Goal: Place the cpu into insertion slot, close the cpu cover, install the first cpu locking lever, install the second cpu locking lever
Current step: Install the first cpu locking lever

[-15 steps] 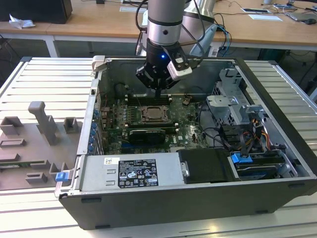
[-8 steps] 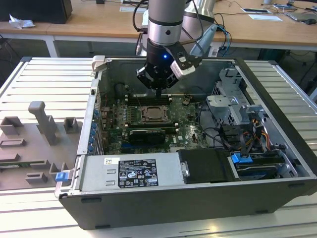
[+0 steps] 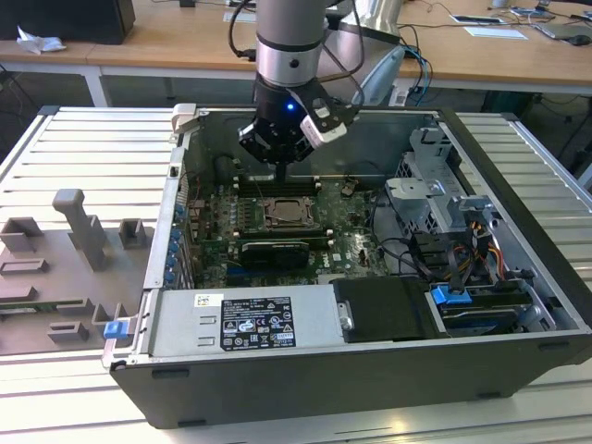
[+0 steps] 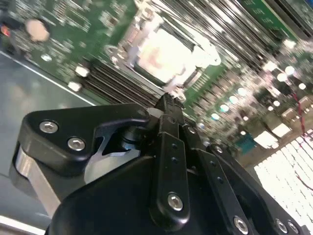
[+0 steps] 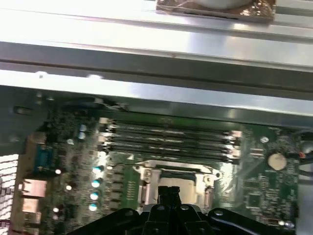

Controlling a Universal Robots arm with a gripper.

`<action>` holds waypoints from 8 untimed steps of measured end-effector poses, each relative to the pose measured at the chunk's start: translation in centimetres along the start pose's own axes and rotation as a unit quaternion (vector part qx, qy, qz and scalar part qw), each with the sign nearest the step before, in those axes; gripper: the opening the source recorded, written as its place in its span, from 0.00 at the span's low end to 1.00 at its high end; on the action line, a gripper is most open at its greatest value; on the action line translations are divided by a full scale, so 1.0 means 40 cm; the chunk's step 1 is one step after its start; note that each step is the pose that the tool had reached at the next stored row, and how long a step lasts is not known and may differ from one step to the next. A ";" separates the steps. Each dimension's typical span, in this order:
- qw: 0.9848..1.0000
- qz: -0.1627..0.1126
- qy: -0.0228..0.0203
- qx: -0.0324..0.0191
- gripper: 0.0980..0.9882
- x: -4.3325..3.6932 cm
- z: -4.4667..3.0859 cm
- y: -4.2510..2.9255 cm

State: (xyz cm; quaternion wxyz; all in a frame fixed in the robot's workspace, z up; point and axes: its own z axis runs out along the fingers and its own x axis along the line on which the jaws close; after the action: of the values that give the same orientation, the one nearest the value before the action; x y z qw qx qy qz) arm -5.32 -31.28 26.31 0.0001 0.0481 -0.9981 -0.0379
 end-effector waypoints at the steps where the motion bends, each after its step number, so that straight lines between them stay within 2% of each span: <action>1: 1.000 0.000 0.000 0.000 0.01 0.011 0.000 0.001; 5: 1.000 0.000 0.000 0.000 0.01 0.048 0.003 0.003; 6: 1.000 0.000 0.000 0.000 0.01 0.067 0.004 0.004; 8: 1.000 0.000 0.000 0.000 0.01 0.086 0.005 0.006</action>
State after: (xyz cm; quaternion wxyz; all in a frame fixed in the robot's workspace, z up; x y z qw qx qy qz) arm -8.78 -31.37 26.12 0.0001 0.0480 -0.9981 -0.0379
